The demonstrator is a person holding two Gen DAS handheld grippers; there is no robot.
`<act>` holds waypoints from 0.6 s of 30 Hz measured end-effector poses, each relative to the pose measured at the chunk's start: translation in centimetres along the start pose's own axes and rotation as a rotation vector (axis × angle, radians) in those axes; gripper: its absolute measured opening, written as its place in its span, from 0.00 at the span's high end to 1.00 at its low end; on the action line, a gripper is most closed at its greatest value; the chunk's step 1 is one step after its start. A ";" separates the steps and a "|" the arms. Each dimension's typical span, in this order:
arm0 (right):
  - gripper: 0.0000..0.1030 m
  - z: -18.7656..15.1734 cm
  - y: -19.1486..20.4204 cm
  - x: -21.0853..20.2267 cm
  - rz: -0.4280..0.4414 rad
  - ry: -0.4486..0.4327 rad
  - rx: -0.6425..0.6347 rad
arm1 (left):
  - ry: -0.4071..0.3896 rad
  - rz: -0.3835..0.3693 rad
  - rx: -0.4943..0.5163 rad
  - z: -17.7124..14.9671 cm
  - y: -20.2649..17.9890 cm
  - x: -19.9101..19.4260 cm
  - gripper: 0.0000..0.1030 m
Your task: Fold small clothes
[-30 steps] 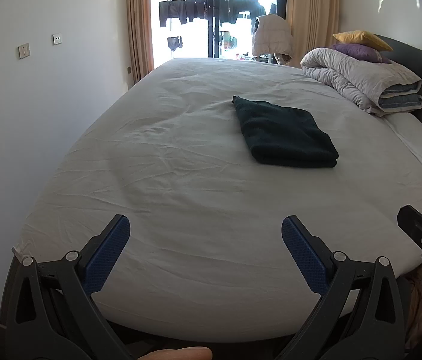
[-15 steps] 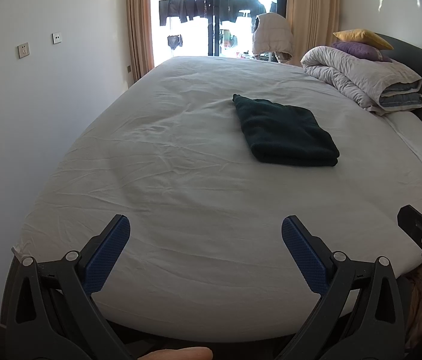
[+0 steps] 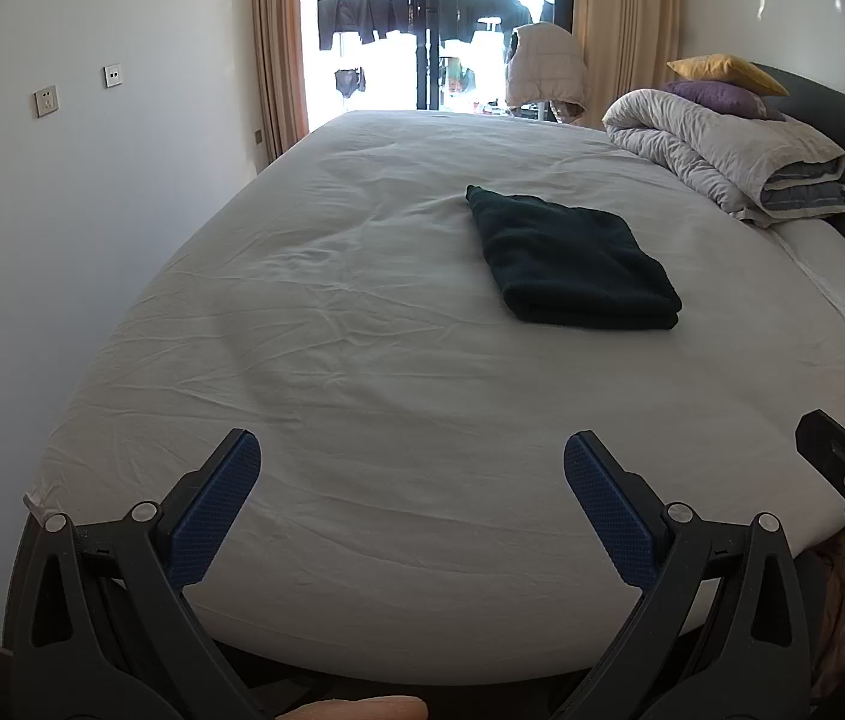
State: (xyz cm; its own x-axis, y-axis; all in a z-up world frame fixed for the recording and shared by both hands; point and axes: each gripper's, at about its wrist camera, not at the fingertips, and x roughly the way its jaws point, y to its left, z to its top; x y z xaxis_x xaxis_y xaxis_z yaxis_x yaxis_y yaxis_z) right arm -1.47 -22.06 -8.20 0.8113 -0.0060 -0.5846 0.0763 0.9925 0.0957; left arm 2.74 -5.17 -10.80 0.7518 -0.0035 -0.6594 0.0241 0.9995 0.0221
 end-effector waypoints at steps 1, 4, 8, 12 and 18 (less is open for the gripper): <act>0.00 -0.1 0.0 0.0 0.000 0.001 0.000 | 0.001 -0.001 0.000 0.0 0.0 0.0 0.00; 0.00 0.0 0.0 0.1 0.001 0.003 0.000 | 0.004 -0.001 0.001 0.0 0.0 0.2 0.00; 0.00 0.0 -0.1 0.2 0.002 0.004 0.002 | 0.002 0.001 0.003 0.0 0.0 0.2 0.00; 0.00 -0.2 0.0 0.4 0.005 0.010 0.006 | 0.012 -0.003 0.003 -0.1 0.0 0.5 0.00; 0.00 -0.2 -0.1 0.7 0.008 0.017 0.013 | 0.008 -0.002 0.005 -0.1 -0.1 0.6 0.00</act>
State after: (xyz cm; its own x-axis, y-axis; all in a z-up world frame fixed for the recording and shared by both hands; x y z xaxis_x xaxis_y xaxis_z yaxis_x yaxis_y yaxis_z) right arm -1.03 -22.13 -8.76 0.8022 0.0044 -0.5970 0.0771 0.9908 0.1110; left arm 3.09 -5.26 -11.24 0.7466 -0.0051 -0.6652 0.0289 0.9993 0.0248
